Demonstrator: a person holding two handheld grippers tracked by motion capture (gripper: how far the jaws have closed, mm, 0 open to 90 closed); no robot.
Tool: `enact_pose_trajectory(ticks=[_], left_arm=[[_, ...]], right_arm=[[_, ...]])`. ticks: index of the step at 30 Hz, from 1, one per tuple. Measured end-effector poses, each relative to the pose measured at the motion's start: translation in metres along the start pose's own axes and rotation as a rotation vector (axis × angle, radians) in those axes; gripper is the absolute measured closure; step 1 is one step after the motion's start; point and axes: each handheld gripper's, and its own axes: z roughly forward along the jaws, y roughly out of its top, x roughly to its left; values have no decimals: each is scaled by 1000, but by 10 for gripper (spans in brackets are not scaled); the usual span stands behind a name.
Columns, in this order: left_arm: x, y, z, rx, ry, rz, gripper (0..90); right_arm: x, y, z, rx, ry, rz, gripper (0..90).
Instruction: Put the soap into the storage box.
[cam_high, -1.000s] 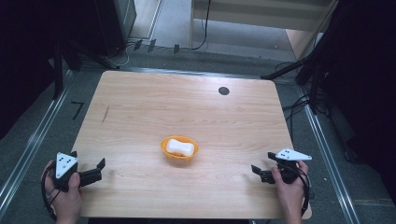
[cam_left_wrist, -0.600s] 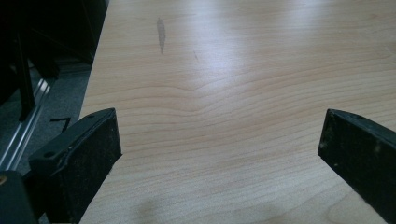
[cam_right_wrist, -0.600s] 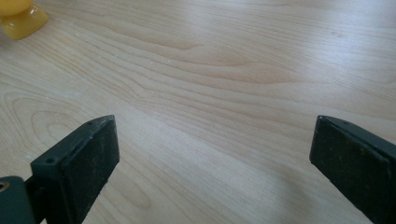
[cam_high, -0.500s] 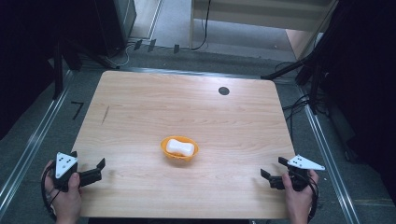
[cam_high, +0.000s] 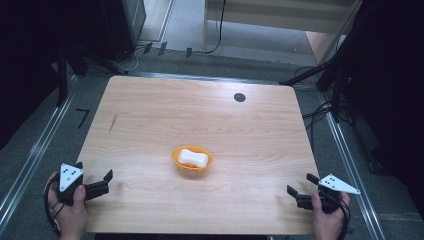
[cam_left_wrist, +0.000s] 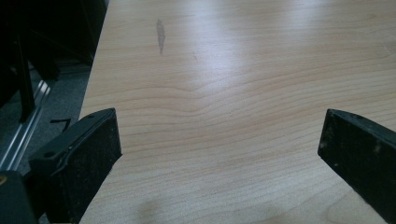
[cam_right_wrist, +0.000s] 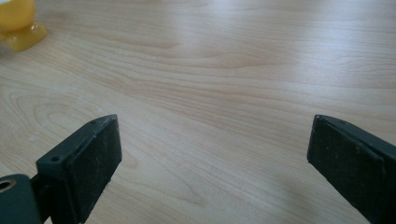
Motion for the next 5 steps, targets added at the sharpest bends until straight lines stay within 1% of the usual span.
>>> enact_pose_trajectory(ticks=[3,5], left_arm=[[0,0,0,-1,2,1,0],[0,0,0,0,3,0,0]], right_arm=[[-2,-2,-3,-19,7,25,62],[-3,-2,-2,-18,10,21,84]])
